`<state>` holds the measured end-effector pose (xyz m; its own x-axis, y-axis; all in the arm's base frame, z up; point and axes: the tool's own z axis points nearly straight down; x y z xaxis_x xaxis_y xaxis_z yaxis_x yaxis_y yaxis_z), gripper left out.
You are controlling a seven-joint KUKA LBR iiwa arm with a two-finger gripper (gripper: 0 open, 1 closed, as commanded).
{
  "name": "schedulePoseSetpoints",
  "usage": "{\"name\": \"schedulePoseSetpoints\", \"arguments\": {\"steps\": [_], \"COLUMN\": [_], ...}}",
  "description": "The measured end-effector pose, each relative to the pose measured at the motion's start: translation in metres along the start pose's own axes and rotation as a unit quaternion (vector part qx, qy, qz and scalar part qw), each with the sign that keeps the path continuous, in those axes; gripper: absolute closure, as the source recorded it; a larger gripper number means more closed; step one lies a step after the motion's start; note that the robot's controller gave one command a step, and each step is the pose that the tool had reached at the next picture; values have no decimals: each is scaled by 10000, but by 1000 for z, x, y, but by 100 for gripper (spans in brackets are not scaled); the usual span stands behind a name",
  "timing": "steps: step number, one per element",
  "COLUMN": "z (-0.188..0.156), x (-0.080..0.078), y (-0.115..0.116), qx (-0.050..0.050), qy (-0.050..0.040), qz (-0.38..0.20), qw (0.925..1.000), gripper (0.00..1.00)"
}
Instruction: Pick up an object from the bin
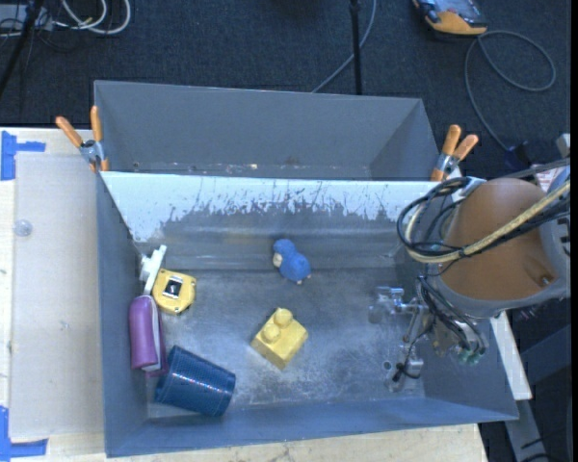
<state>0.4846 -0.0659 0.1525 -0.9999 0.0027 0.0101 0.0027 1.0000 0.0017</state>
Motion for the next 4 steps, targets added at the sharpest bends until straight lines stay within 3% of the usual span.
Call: {"name": "schedulePoseSetpoints", "arguments": {"steps": [1, 2, 3, 4], "z": [-4, 39, 70, 63], "x": [-2, -21, -18, -36], "y": [0, 36, 58, 79], "qx": [5, 11, -19, 24], "qy": [-38, -56, 7, -26], "qz": [-11, 218, -145, -615], "qw": [10000, 9997, 9999, 9981], "gripper": [0, 0, 0, 0]}}
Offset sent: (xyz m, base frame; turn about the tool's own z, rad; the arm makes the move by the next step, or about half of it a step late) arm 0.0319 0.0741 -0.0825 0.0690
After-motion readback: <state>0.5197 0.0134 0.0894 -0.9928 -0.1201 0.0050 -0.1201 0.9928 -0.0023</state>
